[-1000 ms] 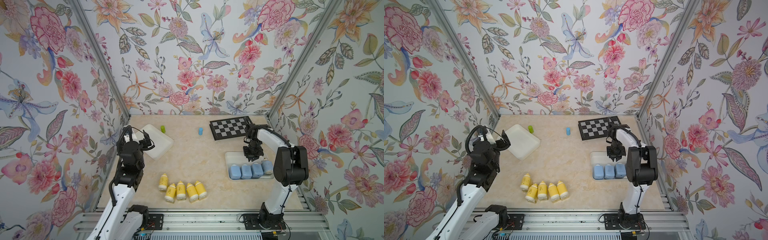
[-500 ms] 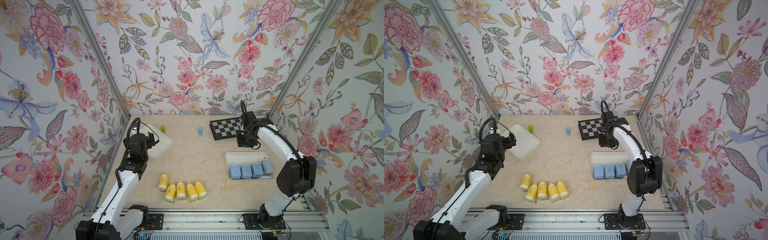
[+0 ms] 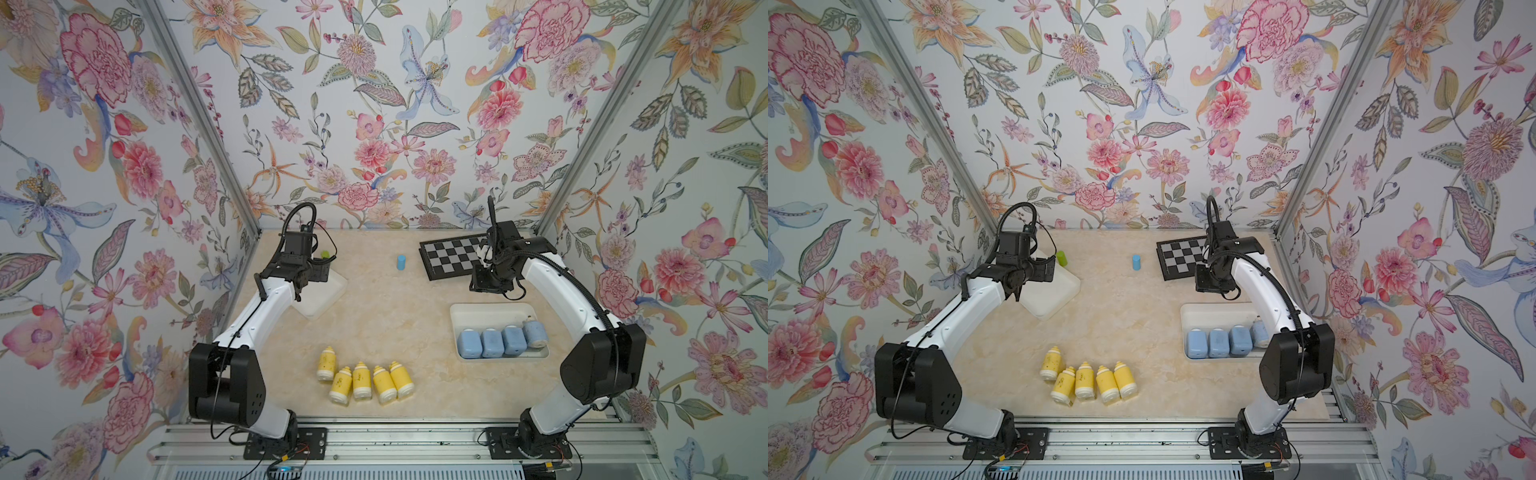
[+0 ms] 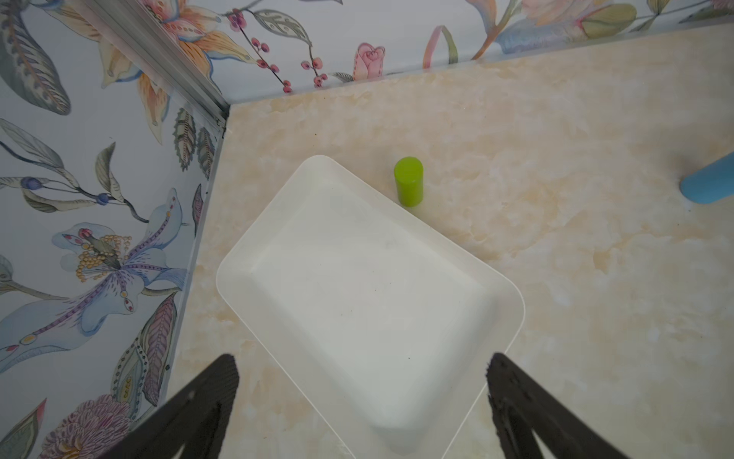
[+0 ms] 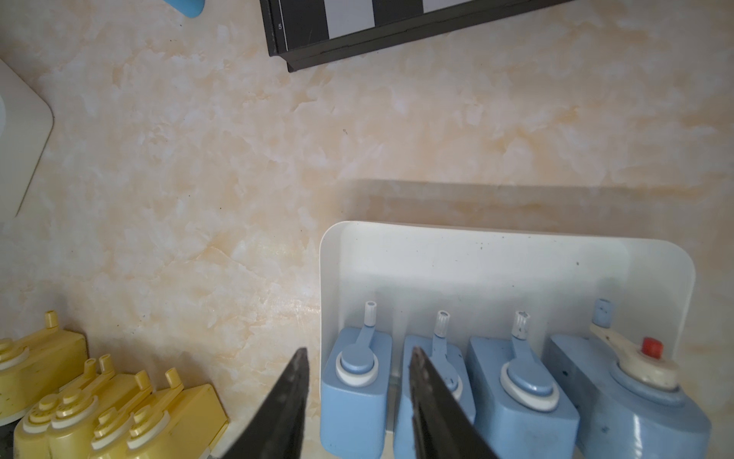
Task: Place the pencil sharpeners by color into the storage box
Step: Place the pencil sharpener in the storage box, then move the storage box to the center of the board.
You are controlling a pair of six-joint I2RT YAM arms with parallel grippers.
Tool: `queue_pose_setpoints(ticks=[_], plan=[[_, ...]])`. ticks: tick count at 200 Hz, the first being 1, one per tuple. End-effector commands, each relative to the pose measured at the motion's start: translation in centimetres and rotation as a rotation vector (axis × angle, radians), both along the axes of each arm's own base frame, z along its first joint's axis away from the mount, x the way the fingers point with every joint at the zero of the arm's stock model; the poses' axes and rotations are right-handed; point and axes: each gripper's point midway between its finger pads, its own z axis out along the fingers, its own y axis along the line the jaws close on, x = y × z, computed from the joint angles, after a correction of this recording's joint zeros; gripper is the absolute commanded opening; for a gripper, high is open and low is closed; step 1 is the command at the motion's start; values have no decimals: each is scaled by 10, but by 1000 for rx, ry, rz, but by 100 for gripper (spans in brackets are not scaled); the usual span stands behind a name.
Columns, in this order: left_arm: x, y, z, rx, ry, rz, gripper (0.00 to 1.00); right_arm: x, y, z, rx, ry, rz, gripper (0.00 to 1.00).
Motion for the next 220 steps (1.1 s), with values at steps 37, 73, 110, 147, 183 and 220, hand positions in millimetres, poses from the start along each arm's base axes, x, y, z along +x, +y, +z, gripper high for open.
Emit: queue_pose_setpoints(ticks=[37, 73, 110, 147, 183, 220], plan=[[-9, -23, -52, -24, 225, -82, 91, -6, -3, 7, 64, -29, 26, 44], [-18, -35, -79, -21, 327, -126, 84, -10, -3, 1, 79, -24, 23, 44], [-22, -40, -95, -33, 404, -153, 84, -11, -4, 2, 95, -26, 16, 45], [-25, -40, -107, -29, 450, -153, 82, -14, -4, -1, 103, -23, 16, 45], [-28, -39, -117, -31, 483, -139, 67, -16, -6, -2, 109, -22, 13, 45], [-35, -38, -123, -35, 511, -129, 63, -17, -5, -3, 119, -24, 11, 45]])
